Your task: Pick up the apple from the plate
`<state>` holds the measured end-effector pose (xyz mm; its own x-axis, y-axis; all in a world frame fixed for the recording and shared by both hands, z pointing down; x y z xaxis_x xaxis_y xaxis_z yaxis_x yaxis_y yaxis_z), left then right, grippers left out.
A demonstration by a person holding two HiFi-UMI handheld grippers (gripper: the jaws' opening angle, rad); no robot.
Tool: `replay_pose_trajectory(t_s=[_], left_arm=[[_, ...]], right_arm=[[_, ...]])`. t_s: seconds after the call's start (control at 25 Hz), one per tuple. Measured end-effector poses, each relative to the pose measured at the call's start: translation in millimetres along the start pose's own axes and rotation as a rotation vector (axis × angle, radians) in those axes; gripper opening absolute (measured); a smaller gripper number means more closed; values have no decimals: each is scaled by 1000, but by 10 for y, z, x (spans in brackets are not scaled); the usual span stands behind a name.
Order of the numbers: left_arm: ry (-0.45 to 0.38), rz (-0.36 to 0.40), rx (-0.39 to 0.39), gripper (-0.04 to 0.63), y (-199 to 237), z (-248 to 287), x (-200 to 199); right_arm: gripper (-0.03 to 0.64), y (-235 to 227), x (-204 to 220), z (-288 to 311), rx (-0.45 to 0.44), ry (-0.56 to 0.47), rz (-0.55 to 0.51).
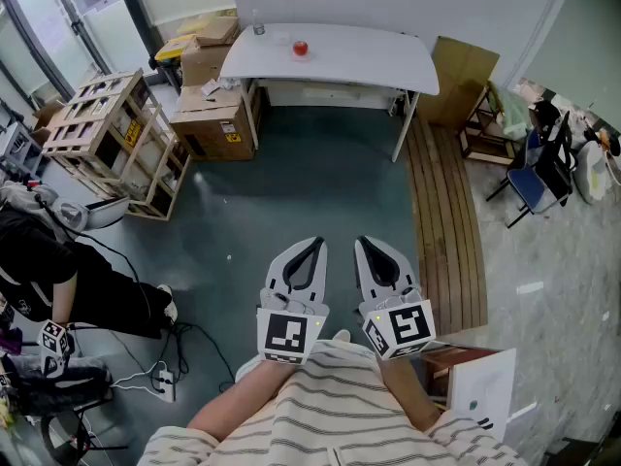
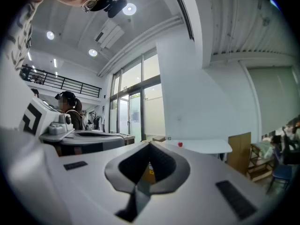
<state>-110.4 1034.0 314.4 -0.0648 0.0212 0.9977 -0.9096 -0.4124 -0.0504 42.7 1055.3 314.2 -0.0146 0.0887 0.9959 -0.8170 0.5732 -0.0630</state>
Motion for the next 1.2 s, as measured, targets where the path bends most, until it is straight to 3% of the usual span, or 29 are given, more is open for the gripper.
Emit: replay_pose_trajectory(t_s=[0.44,0.76,1.0,1.2], left_arm=[[2,20,-42,3,-369,46,5],[53,55,-50,3,-634,167,130],[80,42,-21,3,-707,535,306],[75,1,-10,3,-547,1184,338]], right_arm=[[12,-259,109,-250,-58,5,16],[12,-548,216,-399,-66,1,53],[12,-894,396,-250,-48,35,93],[12,-1305,358,176,-45,64,84]])
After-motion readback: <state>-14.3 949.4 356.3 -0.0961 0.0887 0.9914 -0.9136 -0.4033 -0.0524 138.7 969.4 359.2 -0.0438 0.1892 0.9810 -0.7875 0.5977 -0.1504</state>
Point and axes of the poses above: the fingertips, and each gripper's own axes: z forward along the fingers, y to its left, x out of its underside, the point moved 9 cm from there along -z, backward along the fingers, and after that the axes turned 13 degrees about -x, right-handed, at the moved point
